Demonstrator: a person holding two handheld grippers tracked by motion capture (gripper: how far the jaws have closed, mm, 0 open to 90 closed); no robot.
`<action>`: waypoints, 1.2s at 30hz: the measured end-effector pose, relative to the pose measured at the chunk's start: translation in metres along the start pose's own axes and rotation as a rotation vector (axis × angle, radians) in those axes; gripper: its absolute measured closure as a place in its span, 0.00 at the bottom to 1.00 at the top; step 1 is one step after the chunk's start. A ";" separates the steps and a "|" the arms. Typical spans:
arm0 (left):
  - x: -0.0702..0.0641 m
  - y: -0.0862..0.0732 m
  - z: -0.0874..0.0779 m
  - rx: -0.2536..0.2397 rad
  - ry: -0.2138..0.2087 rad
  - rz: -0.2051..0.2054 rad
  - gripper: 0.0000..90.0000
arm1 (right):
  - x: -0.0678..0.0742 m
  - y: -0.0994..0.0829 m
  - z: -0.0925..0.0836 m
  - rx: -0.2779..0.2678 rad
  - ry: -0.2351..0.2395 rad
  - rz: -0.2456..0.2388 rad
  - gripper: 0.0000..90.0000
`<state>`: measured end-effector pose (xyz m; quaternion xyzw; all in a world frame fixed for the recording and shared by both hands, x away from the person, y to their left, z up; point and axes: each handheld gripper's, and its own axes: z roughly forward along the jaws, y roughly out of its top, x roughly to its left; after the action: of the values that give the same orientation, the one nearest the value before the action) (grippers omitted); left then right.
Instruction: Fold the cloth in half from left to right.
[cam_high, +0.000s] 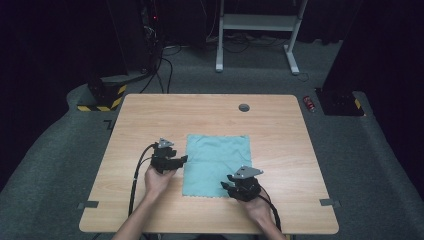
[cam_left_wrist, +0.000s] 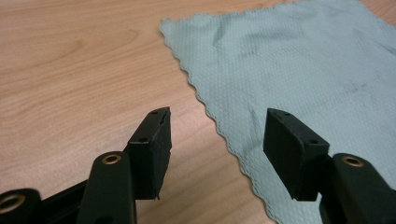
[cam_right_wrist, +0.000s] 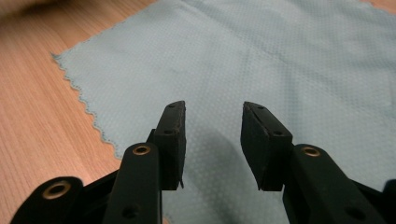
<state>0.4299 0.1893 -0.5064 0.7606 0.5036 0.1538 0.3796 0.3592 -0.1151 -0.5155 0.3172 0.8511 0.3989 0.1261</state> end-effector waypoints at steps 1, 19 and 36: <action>0.000 0.002 0.000 -0.027 -0.004 -0.022 0.47 | 0.002 0.003 0.001 -0.002 0.005 -0.008 0.67; 0.002 0.037 0.017 0.025 0.040 0.013 0.45 | 0.020 0.025 0.013 -0.022 0.069 -0.040 0.69; 0.016 0.059 0.044 0.055 0.091 0.012 0.45 | 0.052 0.047 0.039 -0.006 0.141 -0.118 0.73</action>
<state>0.5025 0.1726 -0.4944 0.7662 0.5196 0.1766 0.3343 0.3585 -0.0355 -0.5030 0.2371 0.8740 0.4145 0.0901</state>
